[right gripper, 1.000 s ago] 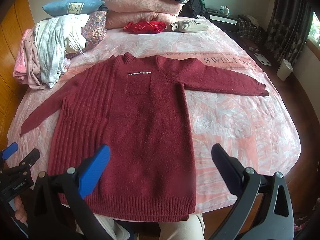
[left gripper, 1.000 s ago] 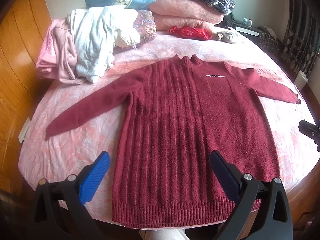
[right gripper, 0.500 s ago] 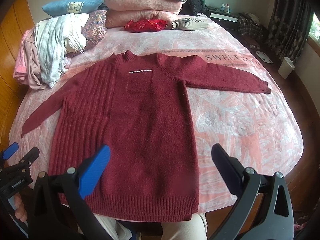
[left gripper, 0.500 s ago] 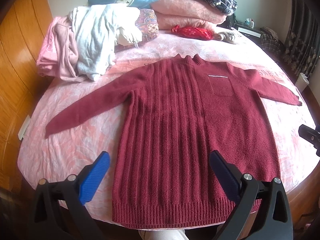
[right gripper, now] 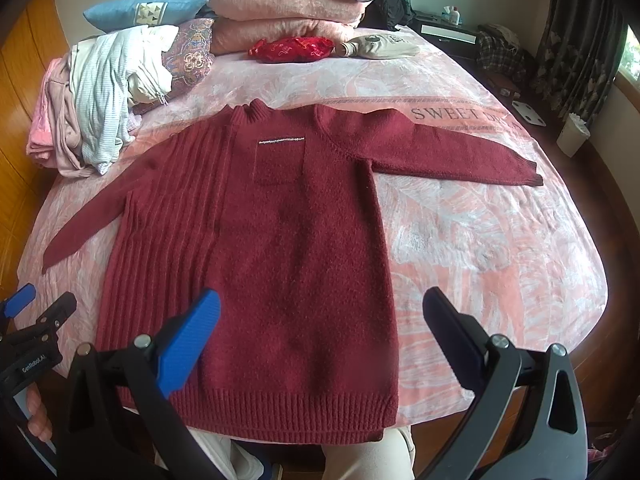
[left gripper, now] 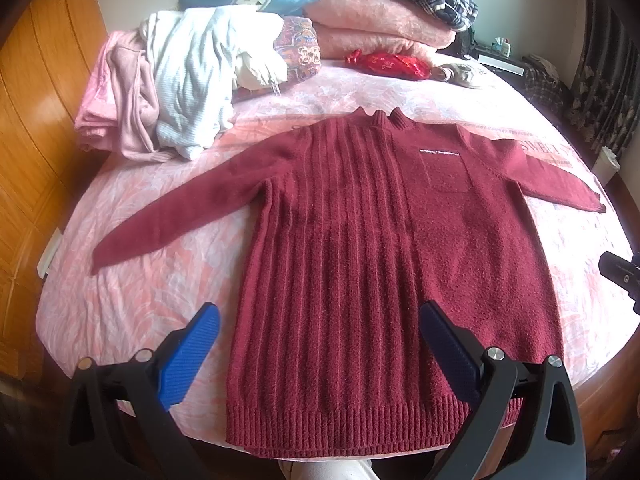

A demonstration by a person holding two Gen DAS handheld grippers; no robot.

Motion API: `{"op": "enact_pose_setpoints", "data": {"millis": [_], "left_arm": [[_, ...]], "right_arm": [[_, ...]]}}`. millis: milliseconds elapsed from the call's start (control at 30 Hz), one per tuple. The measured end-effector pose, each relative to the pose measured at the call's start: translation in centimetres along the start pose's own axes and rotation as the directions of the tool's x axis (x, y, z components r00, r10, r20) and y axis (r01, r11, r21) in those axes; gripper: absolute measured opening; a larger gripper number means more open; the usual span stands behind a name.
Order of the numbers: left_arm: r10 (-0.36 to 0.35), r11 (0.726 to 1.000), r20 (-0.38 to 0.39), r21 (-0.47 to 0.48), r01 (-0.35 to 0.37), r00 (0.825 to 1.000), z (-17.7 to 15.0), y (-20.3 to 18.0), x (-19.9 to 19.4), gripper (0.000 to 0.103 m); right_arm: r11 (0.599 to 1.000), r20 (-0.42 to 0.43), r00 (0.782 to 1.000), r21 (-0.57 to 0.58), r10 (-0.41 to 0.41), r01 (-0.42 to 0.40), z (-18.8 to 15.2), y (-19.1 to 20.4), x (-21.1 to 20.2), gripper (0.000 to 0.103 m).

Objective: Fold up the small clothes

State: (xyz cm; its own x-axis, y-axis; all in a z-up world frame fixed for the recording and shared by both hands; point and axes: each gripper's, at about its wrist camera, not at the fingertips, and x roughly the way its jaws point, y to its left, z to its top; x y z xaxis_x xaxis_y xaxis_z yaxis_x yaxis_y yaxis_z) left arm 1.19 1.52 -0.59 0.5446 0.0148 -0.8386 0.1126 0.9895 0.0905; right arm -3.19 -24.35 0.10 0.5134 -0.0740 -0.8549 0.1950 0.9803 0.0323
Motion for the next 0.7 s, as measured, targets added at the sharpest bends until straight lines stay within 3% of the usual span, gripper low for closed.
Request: {"op": "enact_pose_setpoints", "data": {"millis": [700], "left_arm": [[0.001, 1.000, -0.004, -0.002, -0.001, 1.000, -0.16, 0.19, 0.20, 0.100]], "right_arm": [[1.000, -0.004, 1.000, -0.007, 0.003, -0.003, -0.06, 0.11, 0.21, 0.100]]}}
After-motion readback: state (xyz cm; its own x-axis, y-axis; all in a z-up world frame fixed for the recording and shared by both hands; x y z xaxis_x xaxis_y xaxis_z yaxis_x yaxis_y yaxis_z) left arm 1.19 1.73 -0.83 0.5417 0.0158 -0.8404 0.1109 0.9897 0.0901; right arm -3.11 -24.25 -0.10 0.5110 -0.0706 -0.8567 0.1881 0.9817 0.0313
